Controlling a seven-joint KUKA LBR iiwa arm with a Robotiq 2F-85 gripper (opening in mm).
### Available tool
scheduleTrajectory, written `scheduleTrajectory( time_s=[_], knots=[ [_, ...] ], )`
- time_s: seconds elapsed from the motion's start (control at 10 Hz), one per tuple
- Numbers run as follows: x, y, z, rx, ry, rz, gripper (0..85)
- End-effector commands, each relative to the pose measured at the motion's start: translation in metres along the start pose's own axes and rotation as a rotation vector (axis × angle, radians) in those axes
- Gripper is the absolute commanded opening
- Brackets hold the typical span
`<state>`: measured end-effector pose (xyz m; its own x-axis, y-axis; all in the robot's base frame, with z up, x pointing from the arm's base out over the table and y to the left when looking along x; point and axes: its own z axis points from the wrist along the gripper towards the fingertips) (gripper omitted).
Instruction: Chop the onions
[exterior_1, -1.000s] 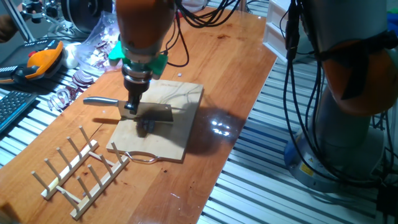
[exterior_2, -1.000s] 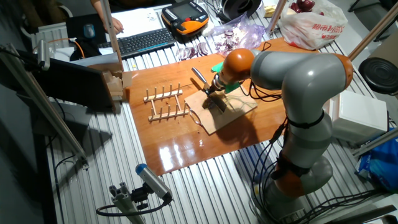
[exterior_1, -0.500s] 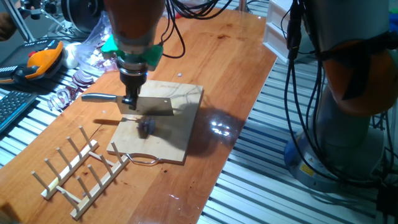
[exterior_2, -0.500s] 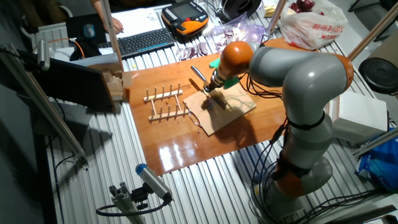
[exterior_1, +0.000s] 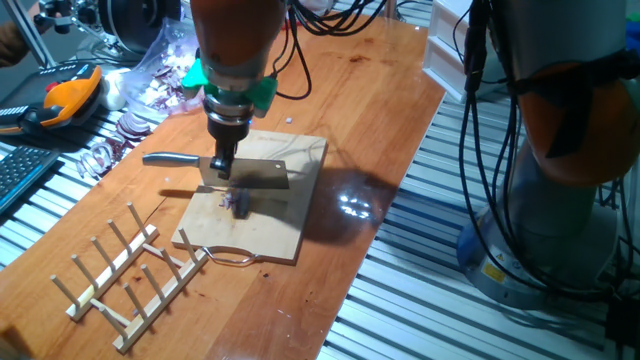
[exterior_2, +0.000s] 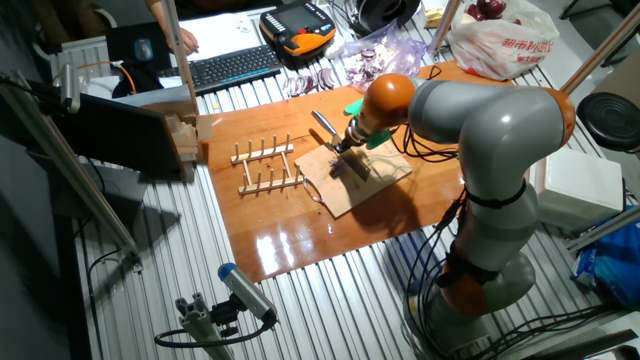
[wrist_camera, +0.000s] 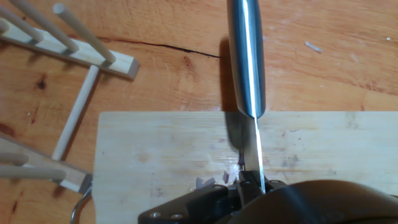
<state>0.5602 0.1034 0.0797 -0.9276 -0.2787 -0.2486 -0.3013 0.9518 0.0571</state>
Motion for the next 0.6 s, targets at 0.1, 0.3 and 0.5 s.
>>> scheduleTrajectory(
  time_s=[0.1,0.3,0.5],
  knots=[
    [0.0015,-0.0021,0.0031,0.002,-0.004,-0.001,0.0],
    [0.0022,-0.0026,0.0075,0.002,-0.014,-0.004,0.0],
    [0.0024,-0.0024,0.0101,0.000,-0.019,-0.003,0.0]
  ],
)
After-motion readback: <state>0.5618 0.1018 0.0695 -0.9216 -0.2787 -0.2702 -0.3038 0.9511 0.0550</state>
